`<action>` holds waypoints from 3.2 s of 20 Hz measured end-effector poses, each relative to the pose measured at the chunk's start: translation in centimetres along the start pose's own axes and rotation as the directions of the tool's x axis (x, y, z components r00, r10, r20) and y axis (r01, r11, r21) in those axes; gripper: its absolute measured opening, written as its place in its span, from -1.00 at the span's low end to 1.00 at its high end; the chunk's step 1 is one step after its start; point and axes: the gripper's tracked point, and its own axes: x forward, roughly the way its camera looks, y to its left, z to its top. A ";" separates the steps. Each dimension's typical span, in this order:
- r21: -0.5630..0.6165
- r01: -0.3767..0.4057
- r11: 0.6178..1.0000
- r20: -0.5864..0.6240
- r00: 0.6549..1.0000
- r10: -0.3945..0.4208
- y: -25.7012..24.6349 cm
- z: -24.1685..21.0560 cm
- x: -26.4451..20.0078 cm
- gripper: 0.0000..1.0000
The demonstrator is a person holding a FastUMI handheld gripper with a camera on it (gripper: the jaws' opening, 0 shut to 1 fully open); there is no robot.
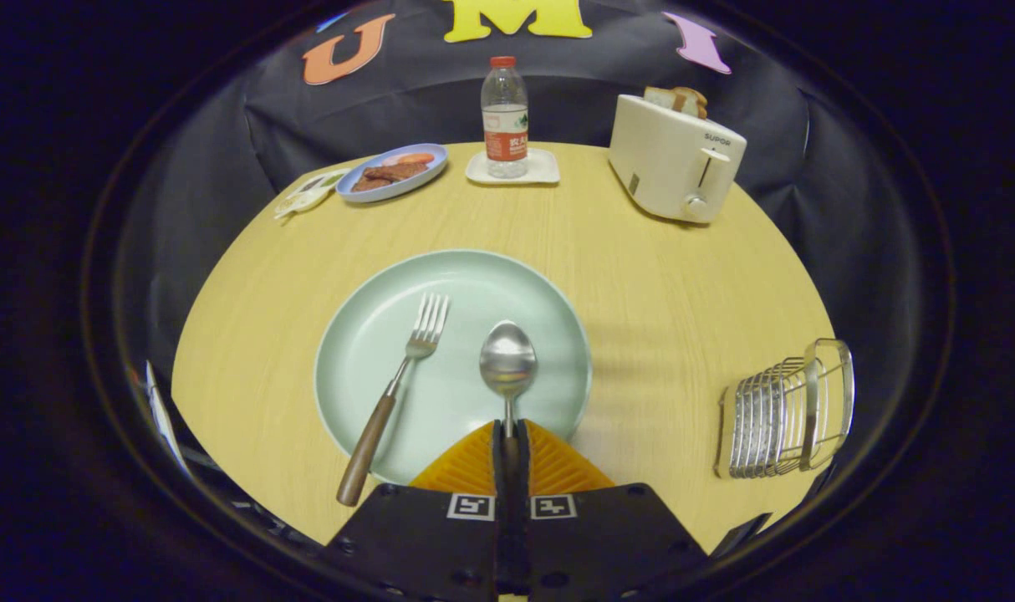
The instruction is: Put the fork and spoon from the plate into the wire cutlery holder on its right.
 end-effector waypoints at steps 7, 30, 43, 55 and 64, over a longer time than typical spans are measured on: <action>-0.031 -0.033 0.999 0.017 0.999 0.034 -2.1 0.2 -4.1 -0.98; 0.076 -0.050 0.996 0.078 0.996 0.044 -21.3 1.1 -16.5 -0.98; 0.141 -0.042 0.989 -0.065 0.997 0.052 -21.6 -2.3 -14.9 -0.96; 0.174 0.022 0.985 -0.072 0.997 -0.010 -21.8 -0.7 -14.0 -0.94; 0.158 -0.003 0.987 -0.046 0.999 0.011 -19.1 -0.1 -14.2 -0.87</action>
